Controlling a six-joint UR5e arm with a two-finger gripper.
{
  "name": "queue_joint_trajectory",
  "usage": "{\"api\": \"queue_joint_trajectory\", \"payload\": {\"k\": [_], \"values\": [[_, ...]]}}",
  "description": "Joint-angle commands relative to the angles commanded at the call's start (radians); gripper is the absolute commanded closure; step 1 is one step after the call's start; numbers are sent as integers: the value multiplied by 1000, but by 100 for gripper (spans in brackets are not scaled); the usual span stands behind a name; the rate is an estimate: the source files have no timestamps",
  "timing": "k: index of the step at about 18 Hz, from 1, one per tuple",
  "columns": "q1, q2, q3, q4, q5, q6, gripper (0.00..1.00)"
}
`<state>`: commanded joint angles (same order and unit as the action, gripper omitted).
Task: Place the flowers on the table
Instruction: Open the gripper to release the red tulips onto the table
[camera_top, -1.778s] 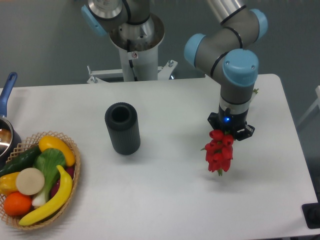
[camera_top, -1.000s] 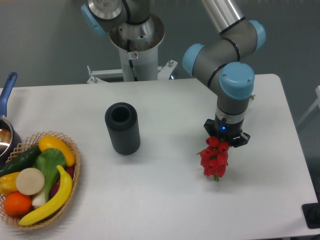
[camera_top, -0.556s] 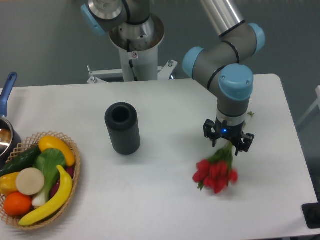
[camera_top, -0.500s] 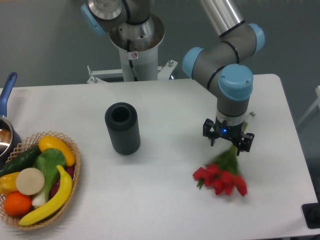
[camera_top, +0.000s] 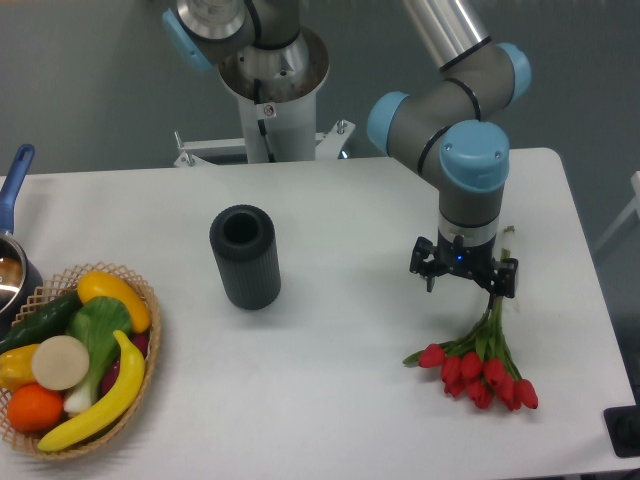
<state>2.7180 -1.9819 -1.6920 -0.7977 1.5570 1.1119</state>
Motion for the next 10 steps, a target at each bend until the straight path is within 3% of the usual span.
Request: {"api": "queue_joint_trajectory", "payload": {"k": [4, 10], "values": [[58, -24, 21, 2, -12, 100, 0], [83, -78, 136, -9, 0, 108, 0]]}}
